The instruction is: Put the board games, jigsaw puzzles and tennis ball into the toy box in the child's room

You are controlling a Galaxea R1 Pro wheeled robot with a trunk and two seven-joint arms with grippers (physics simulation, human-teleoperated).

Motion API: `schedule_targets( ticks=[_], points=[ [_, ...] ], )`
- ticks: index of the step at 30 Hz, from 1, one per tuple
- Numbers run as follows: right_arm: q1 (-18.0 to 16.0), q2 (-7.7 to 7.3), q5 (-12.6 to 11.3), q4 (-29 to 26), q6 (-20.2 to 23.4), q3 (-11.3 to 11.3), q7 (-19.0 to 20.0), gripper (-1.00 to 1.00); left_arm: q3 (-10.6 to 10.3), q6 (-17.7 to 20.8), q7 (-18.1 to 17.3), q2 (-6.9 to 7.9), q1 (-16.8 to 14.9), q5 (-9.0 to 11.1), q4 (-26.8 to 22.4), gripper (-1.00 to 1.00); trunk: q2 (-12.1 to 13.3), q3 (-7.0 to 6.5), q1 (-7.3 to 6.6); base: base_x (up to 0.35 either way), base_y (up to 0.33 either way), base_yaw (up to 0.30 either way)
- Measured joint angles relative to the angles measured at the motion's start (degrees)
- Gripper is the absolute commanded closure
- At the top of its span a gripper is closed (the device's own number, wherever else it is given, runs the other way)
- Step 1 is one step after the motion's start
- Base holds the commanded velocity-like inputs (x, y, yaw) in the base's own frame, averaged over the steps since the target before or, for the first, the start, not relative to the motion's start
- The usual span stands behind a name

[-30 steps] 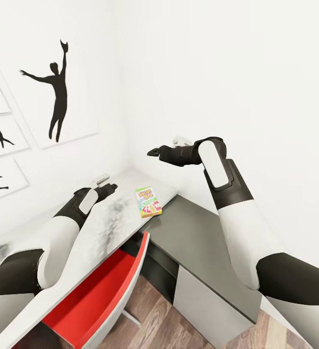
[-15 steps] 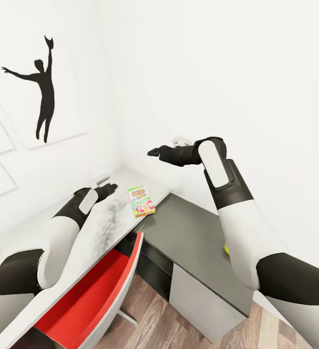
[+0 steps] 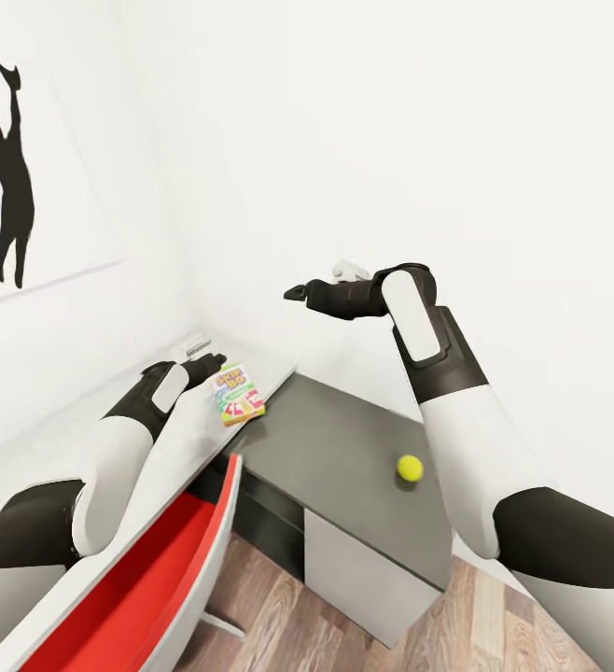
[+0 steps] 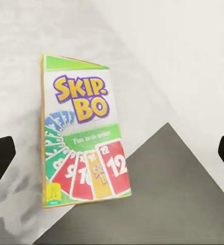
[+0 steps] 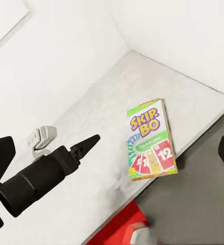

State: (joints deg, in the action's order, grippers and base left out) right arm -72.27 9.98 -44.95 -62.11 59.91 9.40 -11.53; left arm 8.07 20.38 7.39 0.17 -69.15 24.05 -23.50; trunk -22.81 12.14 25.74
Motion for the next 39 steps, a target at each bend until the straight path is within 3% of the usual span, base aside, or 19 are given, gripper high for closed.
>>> schedule_targets(
  ticks=[24, 39],
  points=[
    [0.0, 0.00, 0.2, 0.1, 0.0, 0.3, 0.0, -1.00, -0.1, 0.0, 0.0, 0.16, 0.0, 0.0, 0.0, -1.00, 0.0, 0.00, 0.01, 0.082, 0.006, -0.259],
    [0.0, 0.02, 0.4, 0.3, 0.0, 0.4, -0.1, -1.00, 0.4, 0.0, 0.5, 0.48, 0.0, 0.2, 0.0, -1.00, 0.0, 0.00, 0.01, 0.009, 0.002, -0.036]
  ],
)
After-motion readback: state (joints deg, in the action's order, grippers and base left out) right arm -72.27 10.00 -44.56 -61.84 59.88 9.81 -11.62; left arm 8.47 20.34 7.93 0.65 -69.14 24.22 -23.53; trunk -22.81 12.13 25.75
